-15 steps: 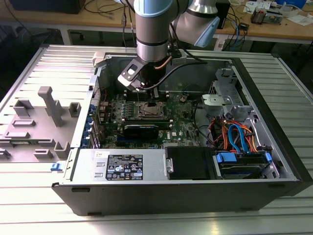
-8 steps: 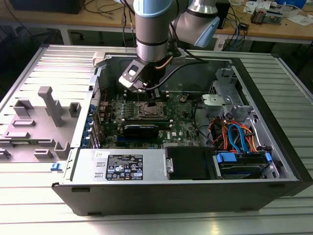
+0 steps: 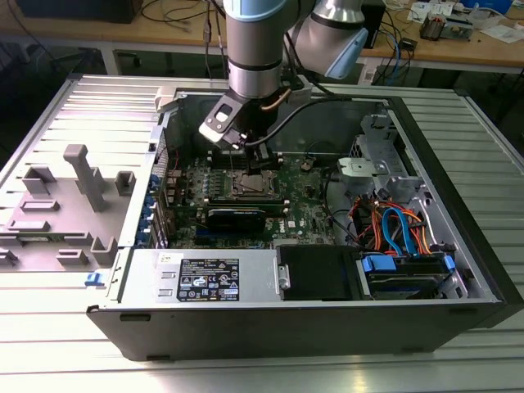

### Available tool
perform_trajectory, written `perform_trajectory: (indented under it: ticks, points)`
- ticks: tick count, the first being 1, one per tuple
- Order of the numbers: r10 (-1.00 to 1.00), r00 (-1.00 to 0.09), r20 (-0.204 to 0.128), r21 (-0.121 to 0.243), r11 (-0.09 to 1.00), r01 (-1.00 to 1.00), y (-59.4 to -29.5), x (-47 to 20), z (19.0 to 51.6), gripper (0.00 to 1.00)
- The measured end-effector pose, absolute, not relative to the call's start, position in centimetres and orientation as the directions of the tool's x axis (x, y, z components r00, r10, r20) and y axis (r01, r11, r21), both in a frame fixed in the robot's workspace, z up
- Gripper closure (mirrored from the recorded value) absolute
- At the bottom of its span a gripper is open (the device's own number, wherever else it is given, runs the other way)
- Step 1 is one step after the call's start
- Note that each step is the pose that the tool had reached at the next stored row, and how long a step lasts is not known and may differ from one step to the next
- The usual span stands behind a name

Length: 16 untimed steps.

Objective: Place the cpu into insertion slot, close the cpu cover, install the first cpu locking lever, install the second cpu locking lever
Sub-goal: 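Install the first cpu locking lever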

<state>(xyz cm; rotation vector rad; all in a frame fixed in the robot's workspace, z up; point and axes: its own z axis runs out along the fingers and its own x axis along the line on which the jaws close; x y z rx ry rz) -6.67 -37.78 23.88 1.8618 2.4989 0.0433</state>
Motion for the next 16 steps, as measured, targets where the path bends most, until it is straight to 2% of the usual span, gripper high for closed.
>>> perform_trajectory:
  ticks: [8, 16]
  points:
    - [0.947, -0.320, -0.003, 0.038, 0.320, 0.947, -37.8, -6.7, 25.2, 0.89]
    - [0.883, -0.470, -0.003, 0.037, 0.470, 0.882, -37.8, -6.7, 25.3, 0.89]
